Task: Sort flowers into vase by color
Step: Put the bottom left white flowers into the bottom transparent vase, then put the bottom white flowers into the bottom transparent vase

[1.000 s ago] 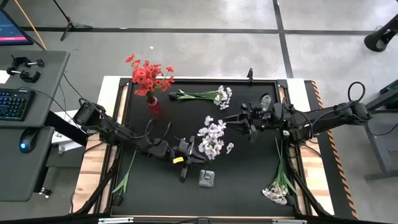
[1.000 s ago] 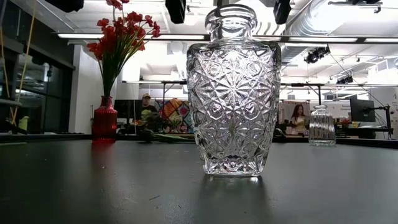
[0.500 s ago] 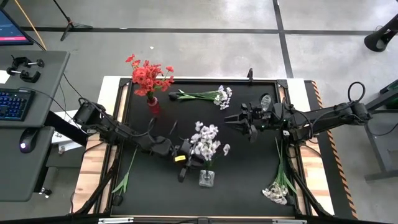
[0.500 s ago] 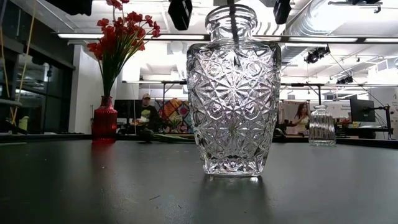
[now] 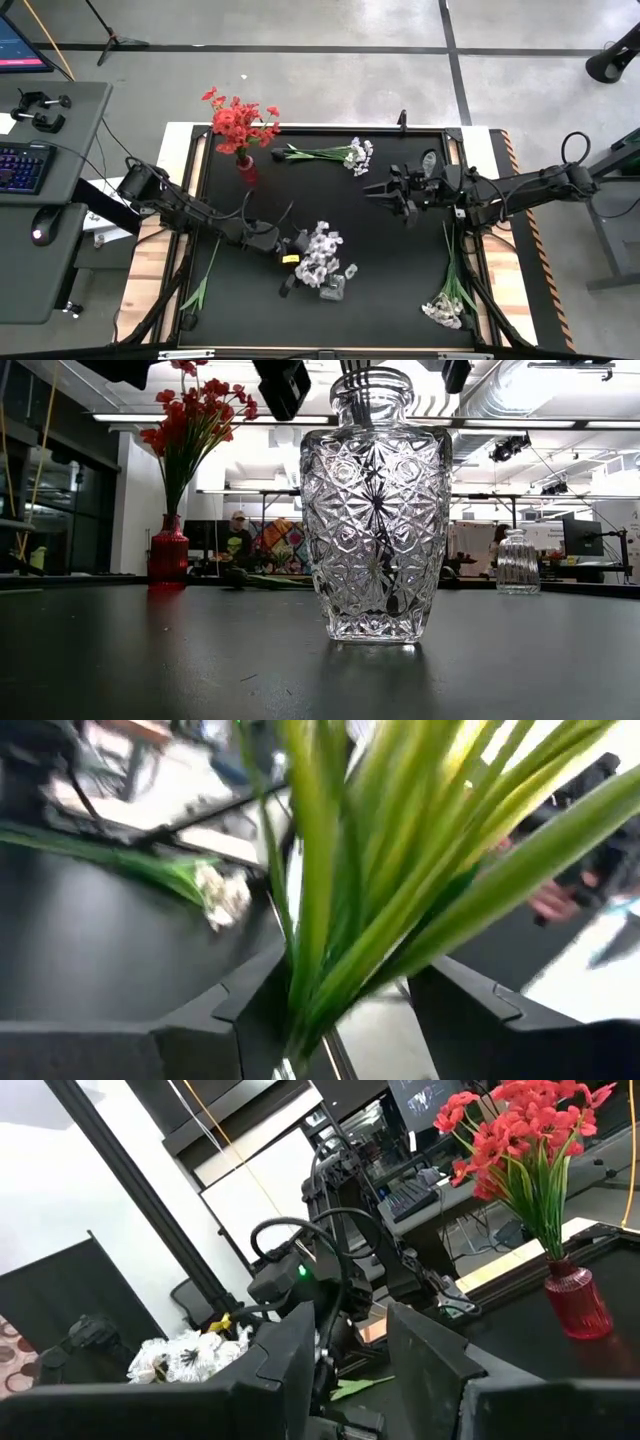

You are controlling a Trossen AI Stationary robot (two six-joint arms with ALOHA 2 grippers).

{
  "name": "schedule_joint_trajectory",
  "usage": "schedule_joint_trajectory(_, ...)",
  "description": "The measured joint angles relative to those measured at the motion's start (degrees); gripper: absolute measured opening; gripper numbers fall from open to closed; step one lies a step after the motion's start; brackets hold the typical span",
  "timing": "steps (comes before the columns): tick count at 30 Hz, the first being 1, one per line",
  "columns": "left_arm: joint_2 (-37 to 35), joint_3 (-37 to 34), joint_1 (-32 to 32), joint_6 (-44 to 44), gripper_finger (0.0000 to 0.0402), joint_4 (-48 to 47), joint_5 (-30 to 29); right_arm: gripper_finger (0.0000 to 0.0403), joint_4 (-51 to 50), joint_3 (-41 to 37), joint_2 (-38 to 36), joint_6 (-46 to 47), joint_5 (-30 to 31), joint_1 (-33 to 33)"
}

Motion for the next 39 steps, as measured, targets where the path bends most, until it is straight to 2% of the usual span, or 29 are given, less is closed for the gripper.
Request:
schedule_joint_trajectory(3,-0.9,0.0,0.1,-0.8,0.019,-3.2,3.2,0.0117,0.0,0.0,-0.8,-0.1,0.0,0.0)
schedule_joint_trajectory(8,-5.4,0.0,0.5,1.4,0.0189,-10.1,4.5,0.0117,0.0,0.0,-2.1,-0.2,-0.2,0.0)
schedule_joint_trajectory(15,-16.1,0.0,1.6,6.8,0.0189,-29.6,4.4,0.0117,0.0,0.0,-2.6,-0.2,0.6,0.0)
schedule_joint_trajectory(21,-25.8,0.0,1.9,7.8,0.0189,-48.3,2.1,0.0117,-0.4,0.0,-2.6,-0.8,3.1,0.0)
schedule_joint_trajectory(25,-30.5,0.0,1.9,7.5,0.0189,-56.1,-2.1,0.0129,-2.5,0.5,-2.5,-1.0,4.8,0.0)
schedule_joint_trajectory(27,-32.2,0.0,1.9,7.5,0.0189,-57.6,-5.1,0.0142,-12.9,3.6,-2.3,-0.3,3.8,0.0)
schedule_joint_trajectory(31,-34.1,0.0,1.9,8.8,0.0188,-59.5,-10.4,0.0181,-47.3,14.4,1.1,0.1,-0.3,0.0)
schedule_joint_trajectory(35,-34.5,0.0,1.9,9.8,0.0188,-61.0,-12.6,0.0221,-77.6,23.6,7.3,-1.6,-6.9,0.1)
schedule_joint_trajectory(39,-34.4,0.0,1.9,9.8,0.0188,-62.6,-14.1,0.025,-95.5,23.8,13.0,-8.5,-16.2,1.3)
